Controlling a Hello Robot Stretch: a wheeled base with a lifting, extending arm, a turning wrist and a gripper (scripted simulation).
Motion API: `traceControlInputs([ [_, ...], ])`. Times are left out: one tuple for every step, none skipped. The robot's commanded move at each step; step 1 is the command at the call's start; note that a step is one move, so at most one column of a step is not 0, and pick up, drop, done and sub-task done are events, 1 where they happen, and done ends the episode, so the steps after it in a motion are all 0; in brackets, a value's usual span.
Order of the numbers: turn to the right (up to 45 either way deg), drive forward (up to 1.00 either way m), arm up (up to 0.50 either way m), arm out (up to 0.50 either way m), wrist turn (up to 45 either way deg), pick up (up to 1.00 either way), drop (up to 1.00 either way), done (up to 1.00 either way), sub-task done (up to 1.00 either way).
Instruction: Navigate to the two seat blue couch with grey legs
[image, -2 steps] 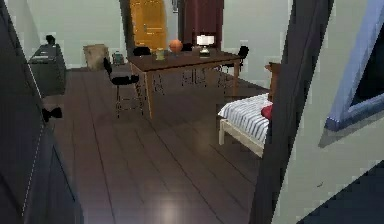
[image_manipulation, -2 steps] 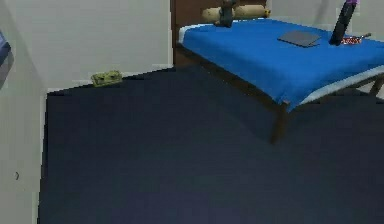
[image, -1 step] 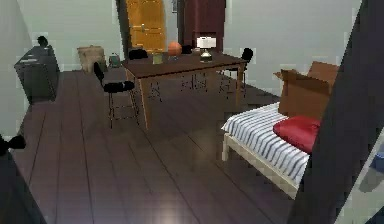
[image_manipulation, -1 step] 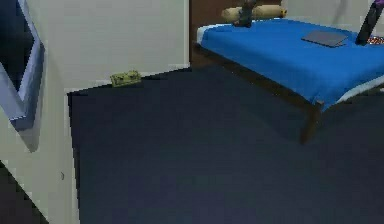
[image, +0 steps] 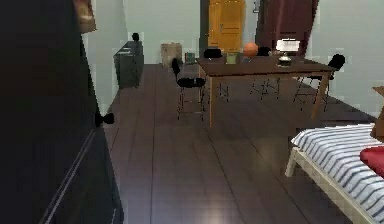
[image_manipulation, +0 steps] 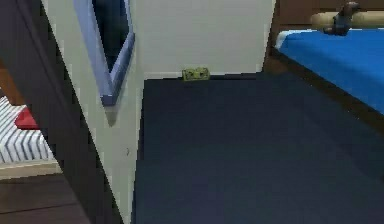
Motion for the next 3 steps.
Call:
traceControlInputs([
  [0.0, 0.9, 0.0, 0.0, 0.0, 0.0, 0.0, 0.0, 0.0],
  [-12.0, 0.0, 0.0, 0.0, 0.0, 0.0, 0.0, 0.0, 0.0],
  [0.0, 0.4, 0.0, 0.0, 0.0, 0.0, 0.0, 0.0, 0.0],
])
